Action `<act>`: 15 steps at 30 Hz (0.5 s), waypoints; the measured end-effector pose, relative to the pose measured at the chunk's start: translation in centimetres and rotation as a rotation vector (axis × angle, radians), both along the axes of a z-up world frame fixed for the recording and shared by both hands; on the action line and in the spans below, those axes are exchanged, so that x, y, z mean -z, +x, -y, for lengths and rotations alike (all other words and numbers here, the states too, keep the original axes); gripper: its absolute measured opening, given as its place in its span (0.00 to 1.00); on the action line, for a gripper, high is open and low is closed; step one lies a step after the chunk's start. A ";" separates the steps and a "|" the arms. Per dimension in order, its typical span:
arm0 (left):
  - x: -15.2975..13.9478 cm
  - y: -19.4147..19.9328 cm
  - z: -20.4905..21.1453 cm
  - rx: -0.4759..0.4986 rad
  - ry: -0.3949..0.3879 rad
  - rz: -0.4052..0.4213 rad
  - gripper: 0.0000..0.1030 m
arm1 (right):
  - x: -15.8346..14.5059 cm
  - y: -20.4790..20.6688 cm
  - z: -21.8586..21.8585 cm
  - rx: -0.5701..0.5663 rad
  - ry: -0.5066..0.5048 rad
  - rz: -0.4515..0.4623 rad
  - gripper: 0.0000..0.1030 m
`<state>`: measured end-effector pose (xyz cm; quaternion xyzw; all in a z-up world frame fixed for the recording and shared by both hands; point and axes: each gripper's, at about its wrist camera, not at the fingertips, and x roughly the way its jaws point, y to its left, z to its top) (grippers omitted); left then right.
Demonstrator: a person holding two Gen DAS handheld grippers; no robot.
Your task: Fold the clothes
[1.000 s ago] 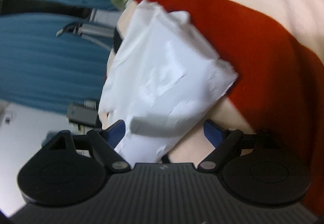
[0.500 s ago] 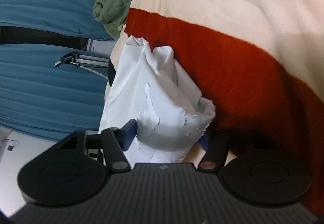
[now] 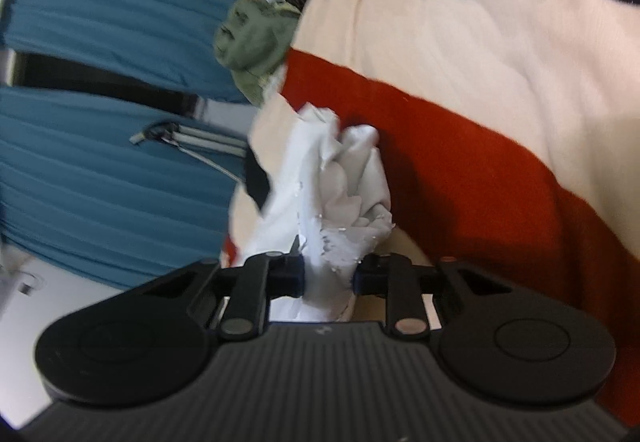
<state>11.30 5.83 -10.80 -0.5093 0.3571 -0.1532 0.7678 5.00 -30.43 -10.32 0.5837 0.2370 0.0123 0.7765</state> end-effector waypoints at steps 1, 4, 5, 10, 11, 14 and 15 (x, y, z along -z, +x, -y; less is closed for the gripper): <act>-0.5 0.0 0.1 0.009 -0.008 -0.004 0.17 | -0.6 -0.2 0.2 0.003 0.011 0.017 0.23; -2.2 0.8 1.4 0.032 -0.005 0.002 0.17 | -2.3 -0.5 1.2 0.016 0.032 0.081 0.22; -2.9 1.1 2.0 0.040 -0.002 0.007 0.17 | -2.7 -0.4 1.7 0.023 0.034 0.093 0.22; -6.3 5.6 8.0 0.096 0.051 0.035 0.17 | -4.6 1.6 6.2 0.070 0.073 0.116 0.22; -6.9 6.9 9.5 0.108 0.064 0.045 0.17 | -4.9 2.2 7.3 0.080 0.082 0.117 0.22; -8.7 10.5 14.2 0.147 0.102 0.073 0.17 | -5.7 3.8 11.0 0.103 0.087 0.120 0.22; -9.3 11.8 15.7 0.160 0.115 0.083 0.17 | -5.8 4.2 12.4 0.116 0.096 0.128 0.22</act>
